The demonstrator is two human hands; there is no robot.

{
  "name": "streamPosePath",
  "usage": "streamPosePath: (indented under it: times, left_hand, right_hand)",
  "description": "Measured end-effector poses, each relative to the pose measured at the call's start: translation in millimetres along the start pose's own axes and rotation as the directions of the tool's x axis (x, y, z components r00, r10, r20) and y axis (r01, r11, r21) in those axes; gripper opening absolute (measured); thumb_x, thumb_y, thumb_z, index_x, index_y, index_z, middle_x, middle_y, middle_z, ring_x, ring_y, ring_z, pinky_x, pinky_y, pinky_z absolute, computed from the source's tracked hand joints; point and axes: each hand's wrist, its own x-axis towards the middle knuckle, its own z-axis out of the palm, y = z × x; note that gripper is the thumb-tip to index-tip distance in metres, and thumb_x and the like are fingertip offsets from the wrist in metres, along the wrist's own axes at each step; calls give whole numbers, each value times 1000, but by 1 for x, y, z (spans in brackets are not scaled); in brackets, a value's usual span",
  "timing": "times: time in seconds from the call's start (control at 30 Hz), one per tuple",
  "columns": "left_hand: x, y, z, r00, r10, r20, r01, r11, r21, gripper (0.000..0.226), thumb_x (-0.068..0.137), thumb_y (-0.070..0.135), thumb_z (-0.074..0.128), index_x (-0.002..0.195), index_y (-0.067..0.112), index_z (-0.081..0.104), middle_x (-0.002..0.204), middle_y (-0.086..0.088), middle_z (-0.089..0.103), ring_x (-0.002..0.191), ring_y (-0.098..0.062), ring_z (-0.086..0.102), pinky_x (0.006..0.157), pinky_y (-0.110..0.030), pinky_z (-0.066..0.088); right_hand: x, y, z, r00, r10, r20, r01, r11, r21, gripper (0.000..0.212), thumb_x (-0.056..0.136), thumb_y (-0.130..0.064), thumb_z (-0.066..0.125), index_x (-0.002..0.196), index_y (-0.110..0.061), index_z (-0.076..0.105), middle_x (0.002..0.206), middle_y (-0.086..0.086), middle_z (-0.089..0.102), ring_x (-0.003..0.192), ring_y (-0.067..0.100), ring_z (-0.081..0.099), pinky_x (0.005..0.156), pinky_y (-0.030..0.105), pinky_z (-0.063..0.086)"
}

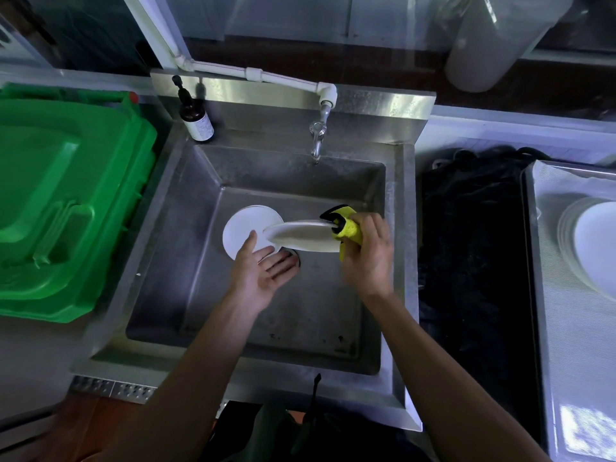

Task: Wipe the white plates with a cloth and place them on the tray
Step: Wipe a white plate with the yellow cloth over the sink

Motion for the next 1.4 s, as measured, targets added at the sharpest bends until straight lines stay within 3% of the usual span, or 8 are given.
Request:
streamPosePath:
  times: [0.1,0.27,0.4,0.57,0.8,1.0,1.2,1.4]
  left_hand:
    - [-1,3,16,997,-59,53,60,998,-11,65,94,56,63,120,-1,47,123,-28,64,95,-42,74,71,-52,63]
    - [1,5,35,999,-7,-52,3,998,-62,26,100,12,58,118,-6,53,116,-31,67,94,-41,72,57,-47,62]
    - [3,5,29,997,25,-67,-31,995,-92,11,100,1,53,110,-4,53,112,-27,66,96,-38,70,60,-47,63]
    - [7,5,23,993,101,-57,-106,991,-85,33,99,-1,54,132,-1,51,121,-21,64,105,-35,67,62,-46,61]
    - [10,10,8,989,146,6,-146,989,0,39,98,6,59,137,3,55,132,-21,66,118,-37,65,97,-56,55]
    - [3,10,0,977,204,68,-210,973,96,42,100,9,55,142,7,54,133,-16,66,120,-35,65,83,-48,59]
    - [-1,1,-1,959,232,161,-260,947,186,29,100,11,51,124,15,66,111,-8,75,95,-25,74,69,-42,62]
    - [-5,1,5,964,236,124,-249,962,109,30,102,11,49,128,13,64,108,-8,76,88,-24,75,63,-38,61]
  right_hand:
    - [-6,-3,4,997,-73,-13,73,997,-17,34,74,13,60,105,-2,64,98,10,60,86,27,52,68,45,47]
    - [-20,-4,10,990,-138,24,138,990,-22,32,80,10,59,107,-6,66,105,8,62,89,27,52,72,44,46]
    - [-27,1,10,980,-174,94,175,985,-6,35,82,10,62,112,-8,65,110,7,61,94,26,52,79,43,46]
    - [-33,3,6,948,-216,234,212,976,44,36,89,2,57,124,-4,64,121,12,60,105,32,54,91,47,48]
    - [-32,-7,3,890,-90,447,23,988,155,65,89,7,62,149,-14,46,143,9,50,124,29,45,106,40,40]
    - [-22,-16,2,885,4,465,-146,951,271,63,86,4,65,144,-16,52,138,3,54,124,23,50,105,41,43]
    - [-14,-36,11,900,75,429,-229,920,318,64,80,-9,73,137,-28,53,137,-6,54,119,4,47,97,23,39]
    - [-24,-42,14,900,-20,436,-128,943,308,48,93,-21,69,139,-21,56,151,0,45,136,18,42,112,31,33]
